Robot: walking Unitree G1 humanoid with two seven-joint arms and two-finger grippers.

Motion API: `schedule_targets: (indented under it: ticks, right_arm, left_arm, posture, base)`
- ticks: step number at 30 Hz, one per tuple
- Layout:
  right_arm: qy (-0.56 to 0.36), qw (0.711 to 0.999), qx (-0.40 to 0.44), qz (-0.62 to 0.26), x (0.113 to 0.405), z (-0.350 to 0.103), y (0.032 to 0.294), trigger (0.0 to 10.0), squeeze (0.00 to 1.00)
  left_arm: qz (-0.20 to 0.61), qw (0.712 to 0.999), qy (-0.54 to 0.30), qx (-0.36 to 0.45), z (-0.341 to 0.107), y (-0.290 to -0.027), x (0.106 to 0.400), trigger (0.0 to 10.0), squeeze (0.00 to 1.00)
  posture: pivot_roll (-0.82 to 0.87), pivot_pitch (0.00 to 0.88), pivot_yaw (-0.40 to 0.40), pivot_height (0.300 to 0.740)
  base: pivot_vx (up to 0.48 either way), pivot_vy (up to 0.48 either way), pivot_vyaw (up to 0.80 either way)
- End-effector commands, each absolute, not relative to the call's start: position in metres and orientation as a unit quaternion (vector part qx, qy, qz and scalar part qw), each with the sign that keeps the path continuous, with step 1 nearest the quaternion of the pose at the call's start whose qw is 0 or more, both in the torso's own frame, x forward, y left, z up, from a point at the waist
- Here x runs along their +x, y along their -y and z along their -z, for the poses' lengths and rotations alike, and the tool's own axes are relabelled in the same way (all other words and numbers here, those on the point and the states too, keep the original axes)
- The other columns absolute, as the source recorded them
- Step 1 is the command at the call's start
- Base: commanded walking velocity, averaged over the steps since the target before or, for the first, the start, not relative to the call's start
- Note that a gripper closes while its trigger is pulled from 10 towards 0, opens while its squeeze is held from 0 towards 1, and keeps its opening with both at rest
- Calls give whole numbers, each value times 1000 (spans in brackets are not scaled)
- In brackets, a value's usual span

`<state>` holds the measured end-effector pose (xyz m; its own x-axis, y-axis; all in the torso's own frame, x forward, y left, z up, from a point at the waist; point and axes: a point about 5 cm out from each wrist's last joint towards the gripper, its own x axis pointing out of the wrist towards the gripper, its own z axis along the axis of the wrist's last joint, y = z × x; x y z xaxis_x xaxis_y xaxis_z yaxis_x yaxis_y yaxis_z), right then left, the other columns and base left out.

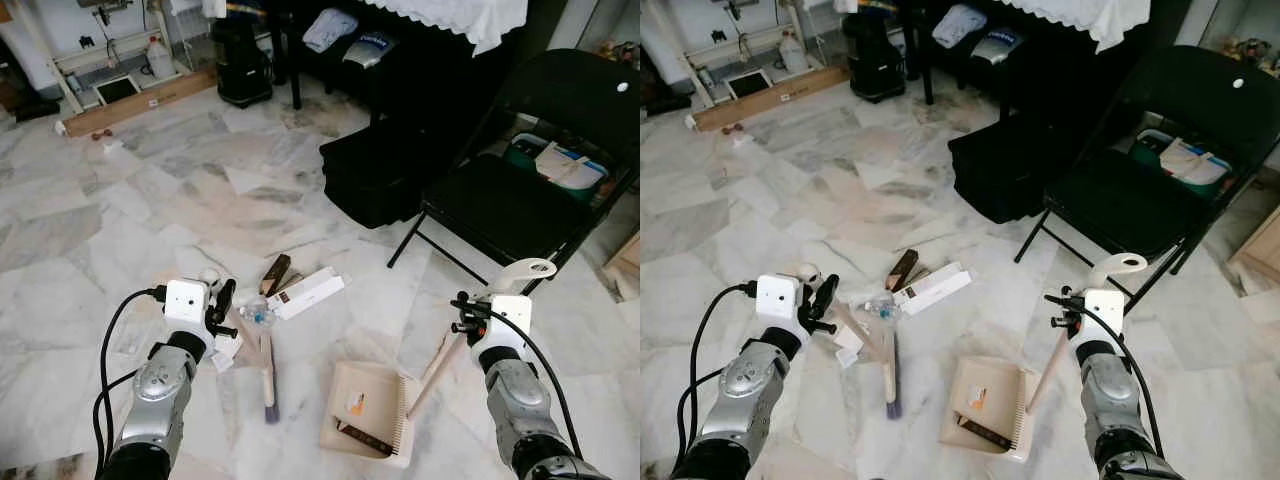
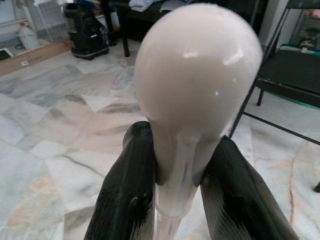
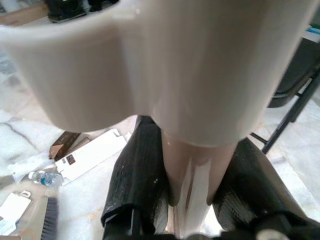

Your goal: Sweep floor

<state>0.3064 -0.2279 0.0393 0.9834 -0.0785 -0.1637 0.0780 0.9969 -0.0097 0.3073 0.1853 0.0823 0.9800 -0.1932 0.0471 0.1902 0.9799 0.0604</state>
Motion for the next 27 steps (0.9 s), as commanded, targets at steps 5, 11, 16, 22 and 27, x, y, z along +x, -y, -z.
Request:
schedule_targets:
  ticks: [5,11,16,22,27]
  right_arm:
    - [-67,997,19,39,310,-42,217,10000,0]
    - [-64,997,24,33,308,-39,210,10000,0]
    - [-54,998,23,32,313,-45,209,10000,0]
    - [-51,998,20,32,315,-47,209,10000,0]
    - [-48,998,25,34,316,-48,208,10000,0]
  left_arm:
    - [111,992,45,36,-94,-183,313,10000,0]
    - [128,989,52,41,-100,-181,312,10000,0]
    - [119,990,73,28,-116,-185,323,10000,0]
    - [95,991,89,10,-124,-187,326,10000,0]
    - [87,992,90,6,-122,-187,326,10000,0]
  posture:
    - [32,43,42,740]
    - [33,0,51,740]
    - [27,2,54,740]
    - [35,12,48,740]
    - [31,19,49,740]
  base:
    - [0,0,0]
    - [0,0,0]
    - [0,0,0]
    - [0,0,0]
    - [0,0,0]
